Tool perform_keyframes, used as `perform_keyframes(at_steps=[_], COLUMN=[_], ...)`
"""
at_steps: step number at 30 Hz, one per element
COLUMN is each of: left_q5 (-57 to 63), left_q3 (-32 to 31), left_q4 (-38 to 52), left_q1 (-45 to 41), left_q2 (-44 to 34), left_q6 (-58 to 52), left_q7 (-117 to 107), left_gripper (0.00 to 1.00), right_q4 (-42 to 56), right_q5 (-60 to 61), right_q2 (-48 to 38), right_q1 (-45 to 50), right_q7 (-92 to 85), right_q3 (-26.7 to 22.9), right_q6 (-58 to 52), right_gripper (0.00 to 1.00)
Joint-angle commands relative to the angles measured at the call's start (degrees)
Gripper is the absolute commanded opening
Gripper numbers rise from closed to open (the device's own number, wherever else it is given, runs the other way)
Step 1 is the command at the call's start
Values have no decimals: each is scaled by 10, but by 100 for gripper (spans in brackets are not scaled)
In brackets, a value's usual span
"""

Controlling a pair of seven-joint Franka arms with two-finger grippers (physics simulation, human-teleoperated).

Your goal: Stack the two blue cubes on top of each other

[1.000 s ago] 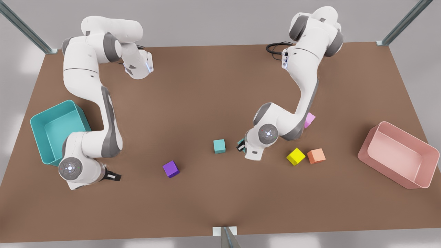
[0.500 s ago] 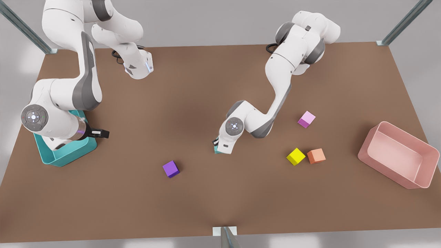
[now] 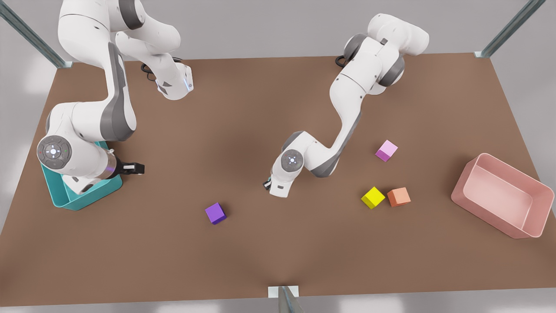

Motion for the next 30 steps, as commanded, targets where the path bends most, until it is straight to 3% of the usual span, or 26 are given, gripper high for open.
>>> perform_keyframes(at_steps=[1, 9, 10, 30], left_q5=[3, 5, 5, 15], left_q3=[0, 2, 2, 4], left_q4=[4, 5, 5, 2], left_q1=[-1, 0, 0, 5], left_q2=[2, 3, 5, 23], left_q6=[-3, -35, -35, -34], left_q7=[-24, -27, -25, -23], left_gripper=[57, 58, 100, 100], right_q4=[0, 8, 16, 49], right_q5=[0, 0, 1, -19], right_q2=[0, 0, 6, 28], right_q1=[0, -1, -2, -1], right_q7=[-37, -37, -39, -42], right_q3=[-1, -2, -2, -3], right_q6=[-1, -4, -5, -41], right_gripper=[100, 100, 100, 100])
